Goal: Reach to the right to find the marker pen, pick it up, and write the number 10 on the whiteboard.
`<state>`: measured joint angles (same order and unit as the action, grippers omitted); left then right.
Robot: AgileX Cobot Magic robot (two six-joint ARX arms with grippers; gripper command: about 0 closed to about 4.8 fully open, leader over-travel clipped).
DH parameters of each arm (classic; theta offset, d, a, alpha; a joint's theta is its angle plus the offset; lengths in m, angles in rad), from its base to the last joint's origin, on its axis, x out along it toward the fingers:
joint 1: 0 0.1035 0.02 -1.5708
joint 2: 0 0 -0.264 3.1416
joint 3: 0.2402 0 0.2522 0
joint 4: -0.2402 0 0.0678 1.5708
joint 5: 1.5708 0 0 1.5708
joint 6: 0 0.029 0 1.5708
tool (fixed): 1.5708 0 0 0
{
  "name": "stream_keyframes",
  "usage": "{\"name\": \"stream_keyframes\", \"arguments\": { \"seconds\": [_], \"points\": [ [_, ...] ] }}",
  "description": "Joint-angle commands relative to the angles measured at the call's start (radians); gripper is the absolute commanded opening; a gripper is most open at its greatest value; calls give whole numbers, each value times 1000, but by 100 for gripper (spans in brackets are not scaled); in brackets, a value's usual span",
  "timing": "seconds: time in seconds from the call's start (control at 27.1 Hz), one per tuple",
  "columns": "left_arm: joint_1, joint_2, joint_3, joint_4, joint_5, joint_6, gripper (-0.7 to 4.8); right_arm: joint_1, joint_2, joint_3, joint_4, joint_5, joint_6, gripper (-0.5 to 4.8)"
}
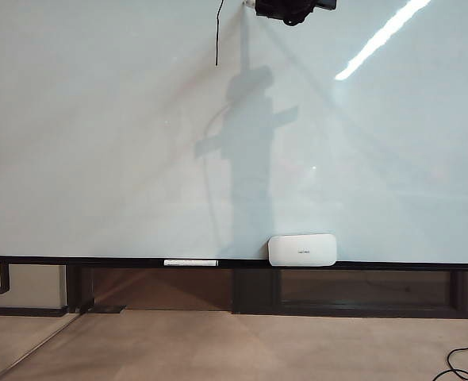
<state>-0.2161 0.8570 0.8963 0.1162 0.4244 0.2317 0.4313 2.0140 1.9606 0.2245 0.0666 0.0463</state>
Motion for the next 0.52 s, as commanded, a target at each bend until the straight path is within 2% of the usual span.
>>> {"name": "stream_keyframes", "arguments": {
  "seconds": [0.04,0.52],
  "points": [
    [-1,0,2,11,2,0,-6,-3,1,6,-38,6,6,-4],
    [-1,0,2,12,-4,4,-6,-2,2,1,-208,32,6,-4]
  ]
}}
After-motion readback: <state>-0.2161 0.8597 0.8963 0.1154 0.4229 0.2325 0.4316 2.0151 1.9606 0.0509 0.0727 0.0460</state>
